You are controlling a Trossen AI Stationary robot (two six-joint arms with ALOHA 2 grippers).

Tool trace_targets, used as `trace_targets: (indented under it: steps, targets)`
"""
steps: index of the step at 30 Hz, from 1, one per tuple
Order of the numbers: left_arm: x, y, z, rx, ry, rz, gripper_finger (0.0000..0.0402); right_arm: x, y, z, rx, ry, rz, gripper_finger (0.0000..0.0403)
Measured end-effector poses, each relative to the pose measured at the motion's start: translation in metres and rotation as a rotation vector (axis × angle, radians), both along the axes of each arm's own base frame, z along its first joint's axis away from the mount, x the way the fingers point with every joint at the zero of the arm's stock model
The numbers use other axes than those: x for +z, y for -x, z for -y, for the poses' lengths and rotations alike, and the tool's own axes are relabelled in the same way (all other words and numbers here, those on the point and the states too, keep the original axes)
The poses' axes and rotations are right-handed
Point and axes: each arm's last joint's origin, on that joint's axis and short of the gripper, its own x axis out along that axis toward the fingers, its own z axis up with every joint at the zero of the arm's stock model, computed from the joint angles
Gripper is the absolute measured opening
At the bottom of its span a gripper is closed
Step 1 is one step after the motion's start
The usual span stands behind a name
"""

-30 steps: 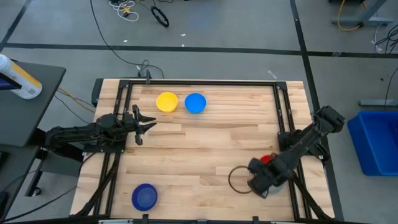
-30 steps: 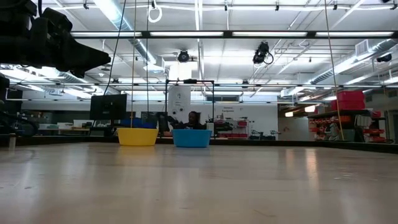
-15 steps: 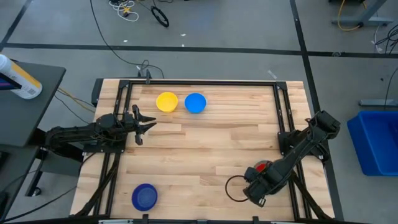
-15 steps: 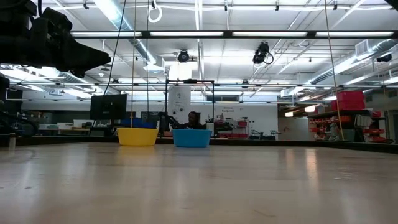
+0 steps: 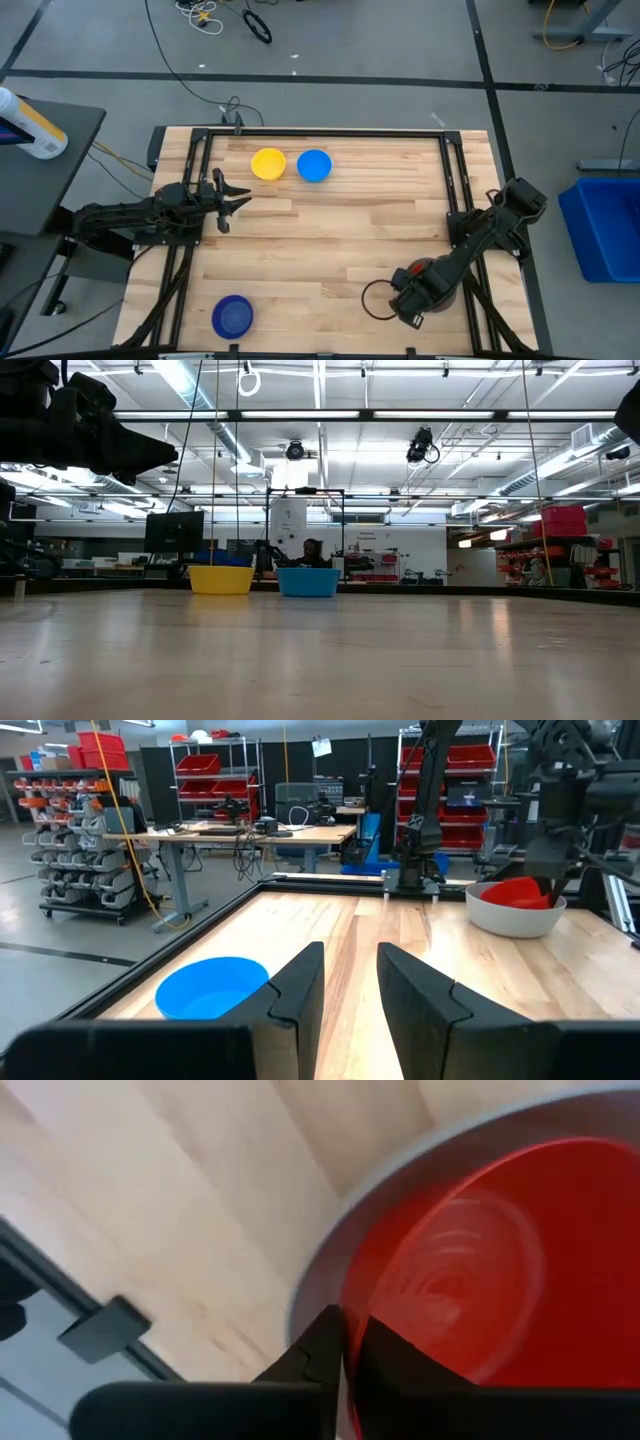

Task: Nest bowls inside each other
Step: Stack the red bowl on top of the gray bowl, then stack the blue bowl on top of the red bowl

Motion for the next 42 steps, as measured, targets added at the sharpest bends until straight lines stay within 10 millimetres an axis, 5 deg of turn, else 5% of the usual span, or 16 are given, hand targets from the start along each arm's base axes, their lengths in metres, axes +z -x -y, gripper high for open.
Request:
trace_targets:
  steps: [13, 27, 33, 42]
  targets:
    - [0.000, 0.000, 0.000, -0.001, 0.000, 0.001, 0.0105, -0.003, -0.004, 0.011, -0.034, 0.024, -0.023, 0.0159]
    - [0.000, 0.000, 0.000, -0.001, -0.006, 0.000, 0.0105, 0.037, -0.026, 0.031, 0.069, 0.149, 0.035, 0.0158]
    - [0.000, 0.000, 0.000, -0.001, -0.008, 0.000, 0.0105, 0.037, -0.071, 0.091, 0.165, 0.259, 0.219, 0.0156]
    - [0.000, 0.000, 0.000, 0.001, -0.016, -0.002, 0.0105, 0.050, -0.135, 0.243, 0.270, 0.348, 0.677, 0.0141]
